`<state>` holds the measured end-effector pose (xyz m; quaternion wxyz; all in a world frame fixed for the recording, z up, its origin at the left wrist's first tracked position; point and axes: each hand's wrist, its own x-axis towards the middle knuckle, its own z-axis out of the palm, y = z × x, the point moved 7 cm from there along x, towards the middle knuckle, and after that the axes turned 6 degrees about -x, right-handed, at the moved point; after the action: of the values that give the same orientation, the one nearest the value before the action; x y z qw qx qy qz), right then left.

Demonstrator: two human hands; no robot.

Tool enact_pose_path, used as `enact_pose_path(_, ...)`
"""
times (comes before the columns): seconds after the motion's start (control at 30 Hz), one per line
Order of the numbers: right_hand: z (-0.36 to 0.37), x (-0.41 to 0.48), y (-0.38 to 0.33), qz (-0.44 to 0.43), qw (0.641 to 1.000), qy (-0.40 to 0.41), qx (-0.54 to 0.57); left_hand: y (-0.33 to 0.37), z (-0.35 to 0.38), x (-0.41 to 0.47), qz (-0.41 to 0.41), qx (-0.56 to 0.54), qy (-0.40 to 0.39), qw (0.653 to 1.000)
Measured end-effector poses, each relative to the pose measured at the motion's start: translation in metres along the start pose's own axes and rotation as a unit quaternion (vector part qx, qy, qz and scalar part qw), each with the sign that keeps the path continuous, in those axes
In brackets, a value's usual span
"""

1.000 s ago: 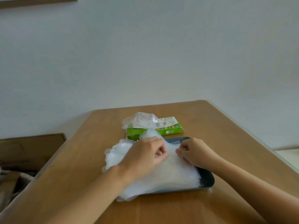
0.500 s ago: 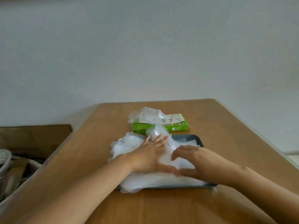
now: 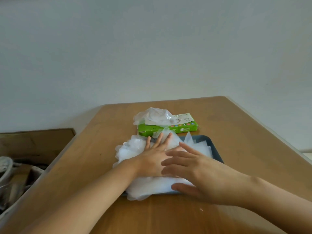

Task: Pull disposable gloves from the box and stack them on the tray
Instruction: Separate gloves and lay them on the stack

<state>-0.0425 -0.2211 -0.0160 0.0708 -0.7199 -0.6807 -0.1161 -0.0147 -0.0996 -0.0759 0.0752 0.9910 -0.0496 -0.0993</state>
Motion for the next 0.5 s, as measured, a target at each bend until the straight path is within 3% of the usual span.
enact_pose_path(0.07, 0.017, 0.002, 0.009, 0.046, 0.994, -0.070, -0.076, -0.003, 0.003, 0.005, -0.018, 0.010, 0.002, 1.000)
enact_pose_path(0.17, 0.024, -0.013, 0.036, 0.168, 0.953, -0.194, -0.160, -0.005, 0.006, 0.009, -0.036, -0.016, 0.013, 0.999)
enact_pose_path(0.23, 0.012, -0.025, 0.043, 0.200, 0.933, -0.235, -0.184, -0.005, 0.005, 0.008, -0.036, -0.025, 0.017, 0.999)
enact_pose_path(0.4, -0.020, -0.019, 0.052, 0.257, 0.944, -0.138, -0.154, -0.006, 0.005, 0.005, -0.017, -0.061, 0.021, 0.998)
enact_pose_path(0.5, 0.014, -0.011, 0.049, 0.181, 0.965, -0.188, -0.023, -0.003, 0.004, 0.007, -0.020, -0.045, 0.024, 0.999)
